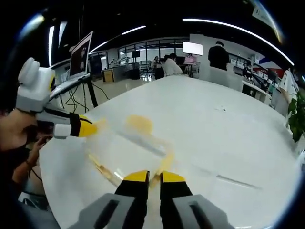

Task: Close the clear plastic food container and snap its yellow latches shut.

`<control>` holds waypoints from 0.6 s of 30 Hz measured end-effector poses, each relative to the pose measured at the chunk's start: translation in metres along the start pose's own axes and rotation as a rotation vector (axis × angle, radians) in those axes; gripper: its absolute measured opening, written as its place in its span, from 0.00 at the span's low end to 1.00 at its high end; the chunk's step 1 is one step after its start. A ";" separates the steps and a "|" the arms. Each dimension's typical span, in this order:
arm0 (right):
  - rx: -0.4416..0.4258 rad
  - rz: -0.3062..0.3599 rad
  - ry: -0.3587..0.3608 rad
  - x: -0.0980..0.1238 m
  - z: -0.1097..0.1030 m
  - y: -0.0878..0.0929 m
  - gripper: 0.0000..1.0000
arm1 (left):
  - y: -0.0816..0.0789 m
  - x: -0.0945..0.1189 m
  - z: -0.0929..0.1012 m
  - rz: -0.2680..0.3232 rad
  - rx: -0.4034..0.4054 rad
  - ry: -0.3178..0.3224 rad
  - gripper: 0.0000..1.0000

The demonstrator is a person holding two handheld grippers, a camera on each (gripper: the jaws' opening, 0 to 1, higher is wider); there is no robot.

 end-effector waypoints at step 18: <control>0.017 0.070 0.009 0.028 0.006 -0.016 0.03 | -0.021 0.030 0.015 0.050 -0.003 0.000 0.04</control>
Point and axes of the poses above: the point that each gripper's makers call its tool centre point, and the gripper's own axes: x roughly backward along the fingers, z roughly to its right, y roughly out of its underside, the point moved 10 cm from there along x, roughly backward along the fingers, and after that the axes turned 7 degrees about x, right-handed, at the moved point
